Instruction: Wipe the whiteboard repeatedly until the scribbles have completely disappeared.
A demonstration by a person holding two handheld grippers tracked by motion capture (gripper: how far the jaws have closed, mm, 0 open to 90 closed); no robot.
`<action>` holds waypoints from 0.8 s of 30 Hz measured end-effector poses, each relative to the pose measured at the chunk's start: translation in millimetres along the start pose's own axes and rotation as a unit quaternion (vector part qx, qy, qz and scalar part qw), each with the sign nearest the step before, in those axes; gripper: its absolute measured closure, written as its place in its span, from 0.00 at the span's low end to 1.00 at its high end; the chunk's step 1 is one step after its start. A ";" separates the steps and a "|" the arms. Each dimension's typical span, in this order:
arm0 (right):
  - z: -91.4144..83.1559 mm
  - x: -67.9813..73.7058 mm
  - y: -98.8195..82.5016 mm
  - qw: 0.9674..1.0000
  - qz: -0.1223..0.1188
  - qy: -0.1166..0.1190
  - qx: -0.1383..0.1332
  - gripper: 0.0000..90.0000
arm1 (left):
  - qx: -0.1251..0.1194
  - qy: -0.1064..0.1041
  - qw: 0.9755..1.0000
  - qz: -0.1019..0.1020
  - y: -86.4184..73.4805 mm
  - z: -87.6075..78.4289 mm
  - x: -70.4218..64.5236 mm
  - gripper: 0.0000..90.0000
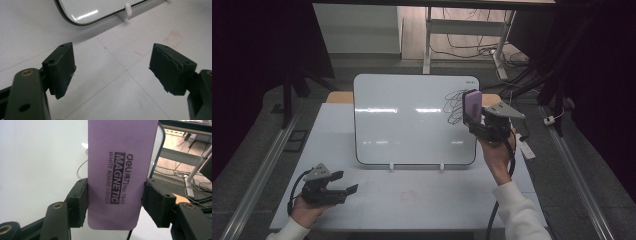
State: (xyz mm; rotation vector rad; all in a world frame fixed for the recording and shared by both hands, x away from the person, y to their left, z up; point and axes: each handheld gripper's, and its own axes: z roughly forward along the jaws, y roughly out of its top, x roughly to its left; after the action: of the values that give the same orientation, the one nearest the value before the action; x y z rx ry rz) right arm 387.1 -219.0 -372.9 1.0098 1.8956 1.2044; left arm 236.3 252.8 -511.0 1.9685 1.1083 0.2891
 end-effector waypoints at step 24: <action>58.8 39.9 22.6 0.995 -0.072 0.015 0.060 0.45 | 0.002 -0.002 1.000 0.001 0.1 0.9 -1.0 0.24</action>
State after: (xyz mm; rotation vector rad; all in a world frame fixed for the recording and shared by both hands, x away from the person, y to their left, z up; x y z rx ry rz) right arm 423.1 -153.9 -377.8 0.9031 2.0469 1.0385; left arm 236.2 251.6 -511.3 1.9724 1.1061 0.2838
